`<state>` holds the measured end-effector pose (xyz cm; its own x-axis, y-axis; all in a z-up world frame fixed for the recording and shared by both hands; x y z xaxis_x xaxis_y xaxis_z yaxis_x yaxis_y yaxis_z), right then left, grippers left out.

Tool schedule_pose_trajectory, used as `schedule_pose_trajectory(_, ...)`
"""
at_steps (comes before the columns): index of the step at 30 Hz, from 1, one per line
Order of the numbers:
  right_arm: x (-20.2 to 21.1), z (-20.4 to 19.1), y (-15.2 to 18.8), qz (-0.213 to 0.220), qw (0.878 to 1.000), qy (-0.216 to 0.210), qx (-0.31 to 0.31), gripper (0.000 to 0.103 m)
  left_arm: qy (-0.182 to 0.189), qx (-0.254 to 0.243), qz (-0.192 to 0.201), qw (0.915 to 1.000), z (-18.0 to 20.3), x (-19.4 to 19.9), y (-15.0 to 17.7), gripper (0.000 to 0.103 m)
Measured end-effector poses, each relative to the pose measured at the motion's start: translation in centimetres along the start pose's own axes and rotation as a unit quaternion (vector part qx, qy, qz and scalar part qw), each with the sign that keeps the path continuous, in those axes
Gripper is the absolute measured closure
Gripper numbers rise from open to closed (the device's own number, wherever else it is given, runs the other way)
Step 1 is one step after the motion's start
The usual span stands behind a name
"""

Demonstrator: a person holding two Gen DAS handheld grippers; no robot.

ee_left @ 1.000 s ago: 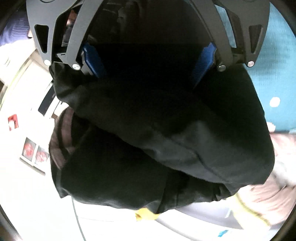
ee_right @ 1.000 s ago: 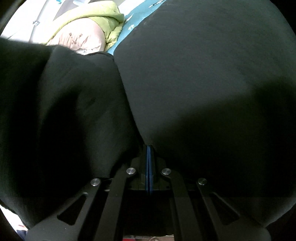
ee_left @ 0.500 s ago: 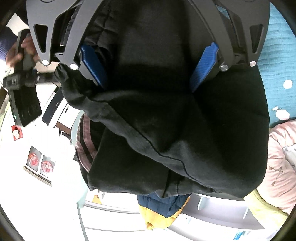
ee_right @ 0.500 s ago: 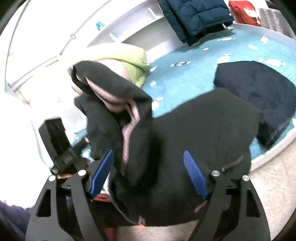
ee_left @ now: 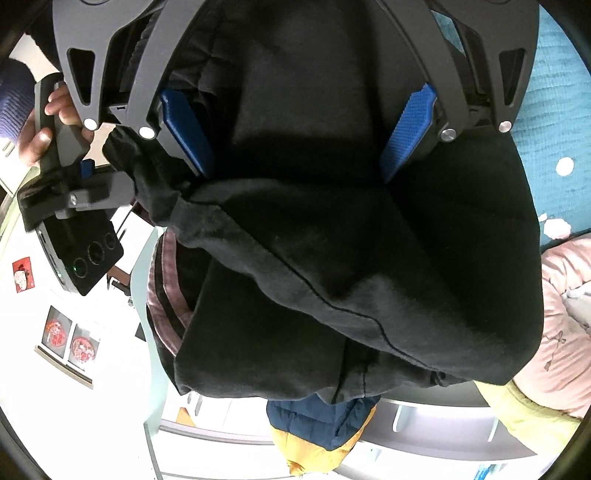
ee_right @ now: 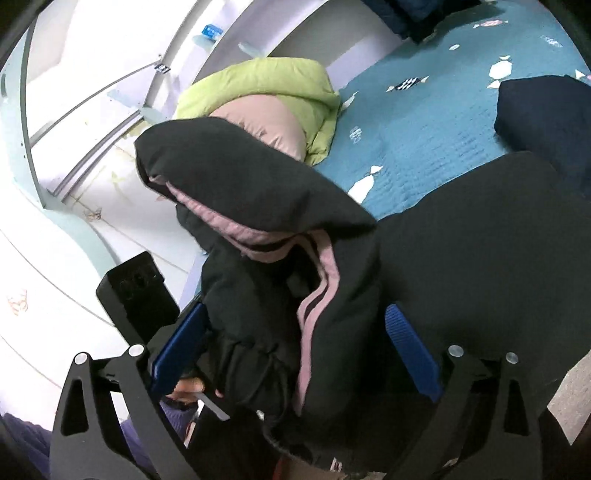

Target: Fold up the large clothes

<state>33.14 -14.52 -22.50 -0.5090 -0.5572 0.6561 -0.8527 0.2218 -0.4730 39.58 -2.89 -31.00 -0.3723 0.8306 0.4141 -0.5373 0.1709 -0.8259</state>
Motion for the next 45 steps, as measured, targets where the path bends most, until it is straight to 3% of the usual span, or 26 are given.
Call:
schedule_pose_trajectory(2,0.8,0.0,0.9,0.001,1.000,0.013,0.022,0.010,0.000,0.002,-0.007,1.0000,0.1,-0.1,0.1,0.013)
schedule_pose_trajectory(5,0.9,-0.4,1.7,-0.011,1.000,-0.009,0.024,0.010,-0.002,0.004,-0.015,0.9999,0.2,-0.8,-0.5,0.013)
schedule_pose_trajectory(7,-0.1,-0.1,2.0,-0.018,0.999,0.016,0.036,0.010,-0.004,0.008,-0.018,0.9998,0.2,-1.0,-0.7,0.013)
schedule_pose_trajectory(11,-2.0,0.9,1.4,-0.012,1.000,0.008,-0.012,0.011,-0.011,0.000,-0.033,0.9994,0.6,-1.6,-0.7,0.014)
schedule_pose_trajectory(12,-2.4,0.8,1.5,-0.011,1.000,0.000,-0.018,0.017,-0.022,0.003,-0.033,0.9992,0.3,-1.6,-0.7,0.013)
schedule_pose_trajectory(13,-2.6,0.7,1.2,-0.007,1.000,-0.018,-0.025,0.059,-0.024,0.012,-0.034,0.9991,0.0,-1.6,-0.8,0.013)
schedule_pose_trajectory(16,-1.9,0.4,0.7,0.003,1.000,-0.012,-0.026,0.072,-0.037,0.009,-0.042,0.9984,-0.1,-1.8,-0.8,0.013)
schedule_pose_trajectory(19,-0.2,0.7,0.6,0.024,0.999,0.013,-0.024,0.075,-0.026,0.018,-0.034,0.9989,1.3,-1.3,-1.6,0.012)
schedule_pose_trajectory(22,2.4,2.4,1.2,0.042,0.998,0.030,-0.039,0.076,0.021,0.032,0.030,0.9988,4.1,1.2,-3.7,0.011)
schedule_pose_trajectory(24,4.0,3.5,1.6,0.049,0.997,0.034,-0.058,0.076,0.045,0.037,0.046,0.9973,5.4,2.2,-4.5,0.011)
schedule_pose_trajectory(30,7.5,8.2,3.6,0.065,0.985,0.047,-0.153,0.075,0.044,0.011,0.014,0.9989,9.6,0.9,-4.5,0.012)
schedule_pose_trajectory(34,8.3,11.3,4.1,0.071,0.974,0.048,-0.212,0.075,0.072,0.043,0.023,0.9962,11.8,0.7,-5.2,0.012)
schedule_pose_trajectory(39,9.5,14.5,4.9,0.082,0.957,0.058,-0.272,0.074,0.008,0.085,-0.027,0.9959,8.9,-1.0,-3.5,0.012)
schedule_pose_trajectory(42,9.7,16.5,5.7,0.086,0.947,0.083,-0.298,0.073,0.011,0.119,-0.071,0.9903,7.5,-4.2,-1.9,0.012)
schedule_pose_trajectory(45,9.8,19.3,6.9,0.083,0.934,0.114,-0.329,0.071,0.018,0.090,-0.099,0.9908,7.9,-8.3,-1.6,0.011)
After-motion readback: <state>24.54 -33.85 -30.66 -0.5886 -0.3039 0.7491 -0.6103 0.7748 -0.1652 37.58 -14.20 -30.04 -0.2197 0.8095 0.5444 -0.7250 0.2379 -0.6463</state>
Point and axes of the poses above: each gripper's, at about its wrist camera, not at the fingertips, and x roughly against the way its jaws point, z to its right, y to its underside, the point moved 10 cm from there along -x, roughly the way its jaws point, and after that the axes turned 14 degrees about y, right-handed, at the moved point
